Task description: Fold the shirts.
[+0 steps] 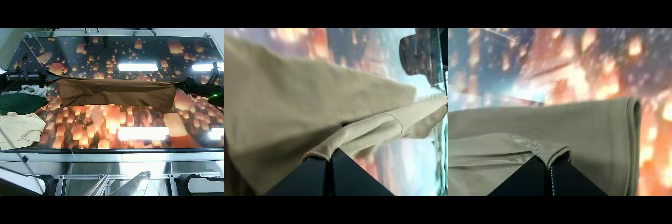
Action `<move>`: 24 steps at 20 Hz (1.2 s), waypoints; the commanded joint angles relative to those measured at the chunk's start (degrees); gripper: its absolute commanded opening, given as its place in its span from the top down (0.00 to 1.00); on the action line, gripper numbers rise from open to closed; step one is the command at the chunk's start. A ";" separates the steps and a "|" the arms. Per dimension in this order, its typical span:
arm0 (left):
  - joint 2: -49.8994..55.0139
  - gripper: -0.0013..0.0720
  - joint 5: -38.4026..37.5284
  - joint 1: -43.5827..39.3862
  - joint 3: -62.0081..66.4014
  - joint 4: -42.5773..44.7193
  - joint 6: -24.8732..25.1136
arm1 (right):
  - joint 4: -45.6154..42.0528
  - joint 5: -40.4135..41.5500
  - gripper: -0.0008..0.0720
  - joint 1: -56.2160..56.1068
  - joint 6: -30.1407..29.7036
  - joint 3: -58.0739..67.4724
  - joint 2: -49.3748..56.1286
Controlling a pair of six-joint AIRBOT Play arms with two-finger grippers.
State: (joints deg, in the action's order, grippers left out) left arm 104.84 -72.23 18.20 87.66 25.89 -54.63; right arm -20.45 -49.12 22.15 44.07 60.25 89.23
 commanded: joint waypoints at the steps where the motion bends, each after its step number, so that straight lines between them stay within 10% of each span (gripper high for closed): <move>1: 12.46 0.97 -1.31 -3.10 13.09 0.07 -1.64 | 0.13 4.66 0.97 -3.17 -1.18 2.86 6.40; 5: 20.79 0.96 -4.37 -4.70 22.49 0.02 -2.49 | 0.07 4.74 0.97 -4.04 -2.34 2.84 10.01; 7: 23.54 0.61 -7.10 -5.27 26.80 -0.15 -5.11 | -0.09 3.30 0.94 -4.00 -2.32 2.89 10.01; 12: 19.21 0.61 -9.14 -2.40 30.27 -0.48 -6.54 | -10.49 -7.28 0.07 3.10 9.51 7.65 8.50; 18: 11.58 0.61 -10.19 0.61 19.47 -0.42 -6.49 | -14.12 -14.21 0.07 4.94 15.98 7.85 12.83; 21: 10.82 0.79 -10.36 -1.40 16.72 -0.37 -6.29 | -10.62 -13.81 0.09 0.68 15.96 7.85 15.54; 23: 10.82 0.82 -9.77 -4.02 15.34 -0.33 -6.29 | -6.08 -12.76 0.45 -2.60 15.21 7.87 16.90; 24: 10.82 0.99 -9.16 -5.77 14.56 -0.31 -6.19 | -3.10 -12.44 0.58 -4.00 13.86 7.98 17.29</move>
State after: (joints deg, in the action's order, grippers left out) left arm 116.14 -82.04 15.40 104.47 25.47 -61.01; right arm -29.56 -62.13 21.85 59.16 68.05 104.68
